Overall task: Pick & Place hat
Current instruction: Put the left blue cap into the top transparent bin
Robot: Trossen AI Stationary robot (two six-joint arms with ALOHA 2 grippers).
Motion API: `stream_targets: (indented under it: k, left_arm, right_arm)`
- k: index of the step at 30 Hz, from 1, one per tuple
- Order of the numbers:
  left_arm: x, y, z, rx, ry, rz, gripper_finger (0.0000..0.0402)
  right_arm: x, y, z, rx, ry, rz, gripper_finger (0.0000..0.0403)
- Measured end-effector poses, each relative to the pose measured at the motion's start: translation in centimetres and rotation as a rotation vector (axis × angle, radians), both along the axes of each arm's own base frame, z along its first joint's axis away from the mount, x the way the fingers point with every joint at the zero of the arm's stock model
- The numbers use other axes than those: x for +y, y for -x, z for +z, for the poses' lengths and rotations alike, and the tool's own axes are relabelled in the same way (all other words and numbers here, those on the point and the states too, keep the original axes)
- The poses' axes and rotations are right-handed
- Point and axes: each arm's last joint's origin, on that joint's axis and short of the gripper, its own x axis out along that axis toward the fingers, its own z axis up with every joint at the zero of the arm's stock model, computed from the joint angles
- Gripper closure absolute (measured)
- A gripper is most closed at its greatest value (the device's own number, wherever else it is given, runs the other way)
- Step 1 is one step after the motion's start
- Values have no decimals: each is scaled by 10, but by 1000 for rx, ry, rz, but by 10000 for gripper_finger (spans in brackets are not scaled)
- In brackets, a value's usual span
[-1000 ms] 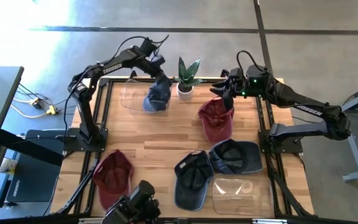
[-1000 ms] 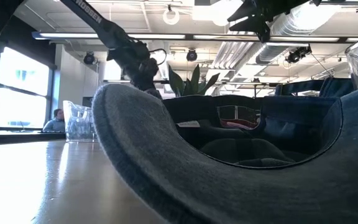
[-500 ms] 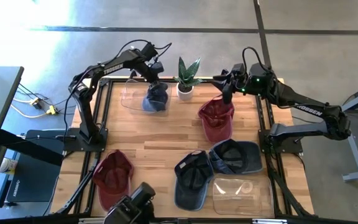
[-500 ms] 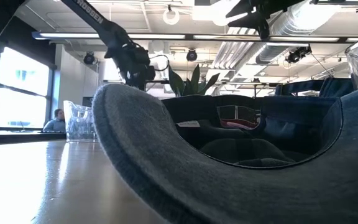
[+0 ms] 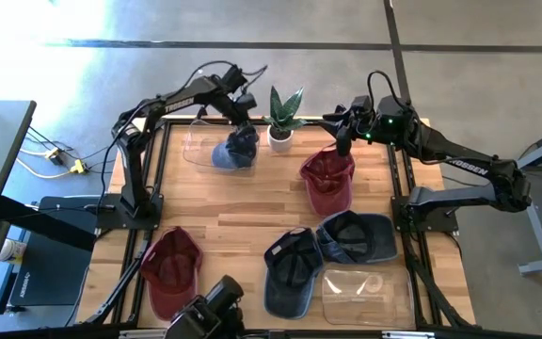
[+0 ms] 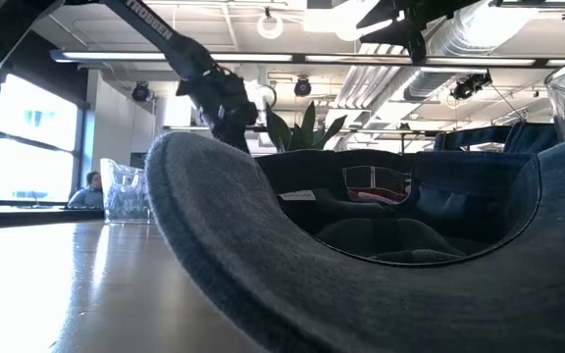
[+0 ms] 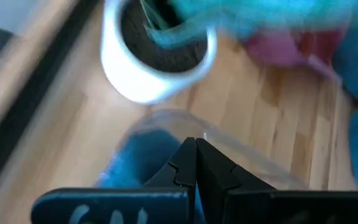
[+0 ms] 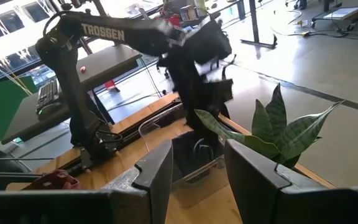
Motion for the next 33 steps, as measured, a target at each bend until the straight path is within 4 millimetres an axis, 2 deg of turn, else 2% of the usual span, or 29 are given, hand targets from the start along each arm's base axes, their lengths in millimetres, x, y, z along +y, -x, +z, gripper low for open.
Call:
stream_targets:
  k: [6, 10, 12, 14, 17, 22, 26, 33]
  left_arm:
    - [-5, 8, 50, 137, -15, 33, 401]
    - [-32, 16, 78, 240, 47, -96, 401]
    - [-48, 20, 81, 282, 122, -178, 401]
    - [-62, 17, 81, 254, 155, -227, 401]
    - [-74, 19, 71, 299, 151, -235, 401]
    - [-90, -4, 32, 330, 102, -243, 401]
    - [-98, -17, 11, 330, 1, -199, 401]
    - [-113, -14, -29, 511, -144, -252, 402]
  right_arm:
    - [1, 0, 0, -2, -4, 22, 261]
    - [1, 0, 0, -1, -2, 32, 261]
    - [1, 0, 0, 0, 0, 32, 261]
    - [1, 0, 0, 6, 15, 35, 261]
    - [1, 0, 0, 16, 41, 41, 261]
    - [1, 0, 0, 23, 58, 44, 261]
    - [1, 0, 0, 24, 59, 45, 261]
    - [1, 0, 0, 27, 56, 52, 261]
